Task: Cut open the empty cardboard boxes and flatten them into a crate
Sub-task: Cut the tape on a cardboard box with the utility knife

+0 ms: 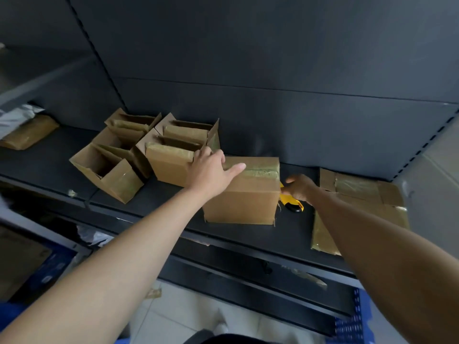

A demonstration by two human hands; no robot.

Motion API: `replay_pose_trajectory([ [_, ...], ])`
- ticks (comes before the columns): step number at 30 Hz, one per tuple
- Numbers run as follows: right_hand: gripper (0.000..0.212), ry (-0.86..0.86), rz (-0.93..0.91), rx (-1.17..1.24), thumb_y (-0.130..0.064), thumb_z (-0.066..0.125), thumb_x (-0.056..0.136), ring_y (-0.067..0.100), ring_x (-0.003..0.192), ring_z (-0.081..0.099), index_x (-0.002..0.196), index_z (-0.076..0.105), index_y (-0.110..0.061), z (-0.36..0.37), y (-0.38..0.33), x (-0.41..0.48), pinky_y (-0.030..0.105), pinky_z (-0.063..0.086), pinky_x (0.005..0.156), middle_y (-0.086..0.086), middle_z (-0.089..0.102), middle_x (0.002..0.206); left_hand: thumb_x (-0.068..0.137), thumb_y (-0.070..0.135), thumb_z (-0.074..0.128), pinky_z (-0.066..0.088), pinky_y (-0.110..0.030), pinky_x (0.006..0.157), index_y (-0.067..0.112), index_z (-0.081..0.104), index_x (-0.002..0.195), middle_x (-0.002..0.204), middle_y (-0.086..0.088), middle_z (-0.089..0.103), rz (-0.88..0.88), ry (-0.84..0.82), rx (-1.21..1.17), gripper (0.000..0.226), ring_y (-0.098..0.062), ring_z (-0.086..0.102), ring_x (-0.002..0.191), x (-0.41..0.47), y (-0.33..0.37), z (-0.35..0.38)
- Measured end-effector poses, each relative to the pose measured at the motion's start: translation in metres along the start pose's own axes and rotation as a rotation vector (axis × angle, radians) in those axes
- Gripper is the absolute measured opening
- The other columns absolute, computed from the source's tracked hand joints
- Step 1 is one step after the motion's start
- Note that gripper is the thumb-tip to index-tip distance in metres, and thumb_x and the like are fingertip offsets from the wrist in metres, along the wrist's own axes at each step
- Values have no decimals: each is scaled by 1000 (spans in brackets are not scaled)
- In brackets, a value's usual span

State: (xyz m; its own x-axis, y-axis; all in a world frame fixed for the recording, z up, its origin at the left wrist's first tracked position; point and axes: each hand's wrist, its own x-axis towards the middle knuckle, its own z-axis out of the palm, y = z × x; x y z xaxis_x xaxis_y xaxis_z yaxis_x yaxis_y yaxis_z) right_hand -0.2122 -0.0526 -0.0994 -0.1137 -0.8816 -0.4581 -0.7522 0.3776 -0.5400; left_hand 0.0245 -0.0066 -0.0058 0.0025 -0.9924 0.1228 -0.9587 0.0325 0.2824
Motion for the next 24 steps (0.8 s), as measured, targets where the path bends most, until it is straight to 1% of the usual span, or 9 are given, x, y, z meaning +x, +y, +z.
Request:
replay_pose_trajectory([
  [3,75,-24,-66,-110,-28,79,75,29,121,51,138,45,-8,12,6,9,31,41,94,14,54,132,83,67,46,37,-46,98,24,49,126,129,-4,41,9,-110,36,61,-26,35,125,1,2,2],
  [7,74,-32,-91,-162,-14,77,74,30,113,56,139,43,-10,16,12,14,32,48,87,15,57,126,87,54,54,35,-45,104,28,52,129,128,3,41,14,-146,-150,49,-25,39,124,2,5,3],
  [9,57,-41,-74,-192,-15,71,76,30,98,60,129,50,-8,11,11,12,31,51,70,15,60,113,87,51,57,34,-42,104,28,54,127,129,5,42,6,-133,-219,47,-24,39,124,2,6,4],
  [11,27,3,-54,-131,-19,63,80,27,79,58,104,58,-7,-1,7,8,25,40,52,12,60,92,85,54,58,31,-42,106,28,52,129,134,5,40,-24,-131,-233,52,-24,35,129,2,5,5],
  [13,12,57,-62,-41,-20,54,84,25,69,52,80,57,-9,-20,0,4,24,32,49,9,56,75,80,61,58,29,-45,107,25,44,135,140,2,33,-84,-142,-201,67,-24,28,133,1,3,6],
  [17,18,9,-208,128,-37,49,93,17,56,44,106,52,-24,-69,-23,-24,22,34,44,7,49,78,76,54,69,31,-40,108,14,28,144,148,-3,18,-177,-227,-350,89,-25,28,136,4,0,3],
  [19,13,-63,-296,134,-42,48,94,15,51,47,104,53,-36,-91,-39,-43,21,40,40,4,49,73,77,42,74,27,-42,113,14,24,147,154,-4,15,-206,-277,-404,91,-25,23,140,9,-3,-3],
  [22,17,-248,-386,97,-30,46,99,15,57,63,107,61,-30,-110,-64,-62,26,58,57,6,64,77,76,29,78,29,-40,112,17,23,147,154,-4,22,-234,-314,-467,91,-24,27,139,13,-11,-11],
  [24,20,-313,-414,-35,-22,45,99,15,64,67,109,62,-25,-114,-80,-72,28,58,62,6,68,85,75,24,78,31,-38,110,17,24,145,152,-5,27,-224,-309,-506,89,-23,31,136,12,-13,-13],
])
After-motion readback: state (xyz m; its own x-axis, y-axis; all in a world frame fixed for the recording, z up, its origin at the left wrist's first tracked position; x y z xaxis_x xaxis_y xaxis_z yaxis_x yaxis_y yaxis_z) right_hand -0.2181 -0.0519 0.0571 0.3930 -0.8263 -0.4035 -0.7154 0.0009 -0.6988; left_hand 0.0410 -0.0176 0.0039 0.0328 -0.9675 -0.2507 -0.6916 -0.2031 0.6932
